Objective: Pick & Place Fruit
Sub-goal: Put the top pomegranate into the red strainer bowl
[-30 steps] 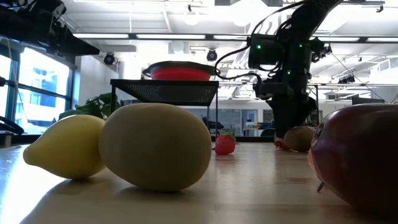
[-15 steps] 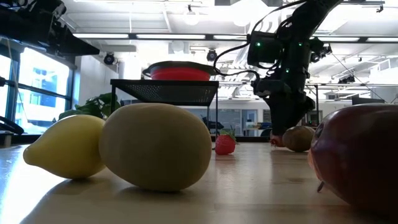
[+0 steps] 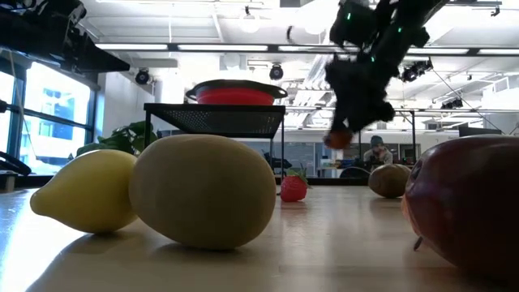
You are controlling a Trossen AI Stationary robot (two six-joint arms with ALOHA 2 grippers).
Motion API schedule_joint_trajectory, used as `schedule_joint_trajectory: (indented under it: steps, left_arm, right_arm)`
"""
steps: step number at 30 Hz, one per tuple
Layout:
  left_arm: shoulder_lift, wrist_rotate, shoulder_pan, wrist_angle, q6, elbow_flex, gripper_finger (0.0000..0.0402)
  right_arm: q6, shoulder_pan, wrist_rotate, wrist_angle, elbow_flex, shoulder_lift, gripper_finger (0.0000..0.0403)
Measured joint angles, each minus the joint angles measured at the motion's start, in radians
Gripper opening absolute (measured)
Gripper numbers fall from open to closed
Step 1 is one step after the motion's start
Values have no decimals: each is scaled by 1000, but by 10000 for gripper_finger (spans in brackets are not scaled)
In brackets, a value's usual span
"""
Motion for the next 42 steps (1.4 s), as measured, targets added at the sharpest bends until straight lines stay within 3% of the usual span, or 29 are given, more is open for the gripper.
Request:
schedule_joint_trajectory:
  steps: [7,13,28,36,42]
  left_arm:
    - [0,0,0,1,0,0,0]
    - [0,0,0,3,0,0,0]
    - [0,0,0,3,-22,0,0]
    - [0,0,0,4,-22,0,0]
    - [0,0,0,3,-23,0,0]
  right_arm:
    - [-36,-13,51,171,1,-123,203]
    - [-168,-13,143,357,1,-165,203]
    - [-338,-40,150,694,1,-164,203]
    - [-352,-36,147,731,42,-148,203]
    - [-377,-30,122,728,136,-19,203]
